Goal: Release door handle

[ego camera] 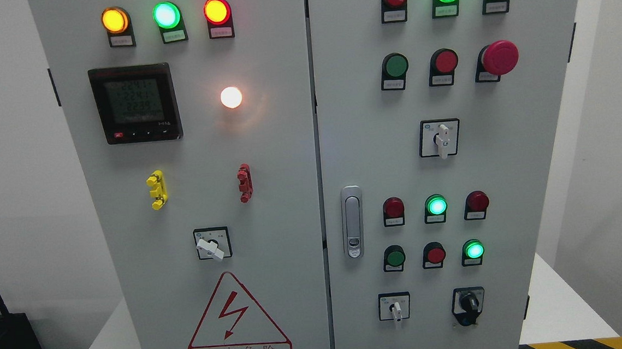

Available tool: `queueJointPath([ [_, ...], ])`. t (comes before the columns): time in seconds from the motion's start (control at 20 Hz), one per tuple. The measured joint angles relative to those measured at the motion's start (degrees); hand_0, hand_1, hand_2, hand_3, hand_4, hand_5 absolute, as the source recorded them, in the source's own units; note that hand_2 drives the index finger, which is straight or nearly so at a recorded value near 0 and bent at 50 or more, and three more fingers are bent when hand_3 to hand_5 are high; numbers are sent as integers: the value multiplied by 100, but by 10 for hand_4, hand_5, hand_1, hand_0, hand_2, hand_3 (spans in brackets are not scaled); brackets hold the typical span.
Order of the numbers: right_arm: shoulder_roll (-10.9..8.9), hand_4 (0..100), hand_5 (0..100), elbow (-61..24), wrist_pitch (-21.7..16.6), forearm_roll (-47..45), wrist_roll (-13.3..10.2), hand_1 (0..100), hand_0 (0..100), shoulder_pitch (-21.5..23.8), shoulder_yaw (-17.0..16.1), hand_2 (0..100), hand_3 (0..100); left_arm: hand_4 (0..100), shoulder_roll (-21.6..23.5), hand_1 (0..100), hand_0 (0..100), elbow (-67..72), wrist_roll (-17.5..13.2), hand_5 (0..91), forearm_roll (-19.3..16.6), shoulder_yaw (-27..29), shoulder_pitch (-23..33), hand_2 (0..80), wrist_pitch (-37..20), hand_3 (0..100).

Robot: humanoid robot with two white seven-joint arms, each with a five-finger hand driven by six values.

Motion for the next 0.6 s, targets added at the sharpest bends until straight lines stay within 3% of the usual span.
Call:
queueJointPath([
  [0.4, -42, 0, 0, 7, 1, 120, -4, 16, 367, -63, 7, 0, 94, 0, -1, 389, 120, 0, 0, 0, 0, 0, 1, 0, -32, 0],
  [0.5, -49, 97, 0, 7, -48, 243, -35, 57, 356, -80, 12, 0, 164, 0, -1, 389, 120, 0, 0, 0, 0, 0, 1, 0, -15, 0],
  [0.6, -54, 285, 133, 11, -202, 551, -175, 150, 342, -115, 19, 0, 272, 0, -1, 389, 120, 0, 0, 0, 0, 0, 1, 0, -10, 0],
])
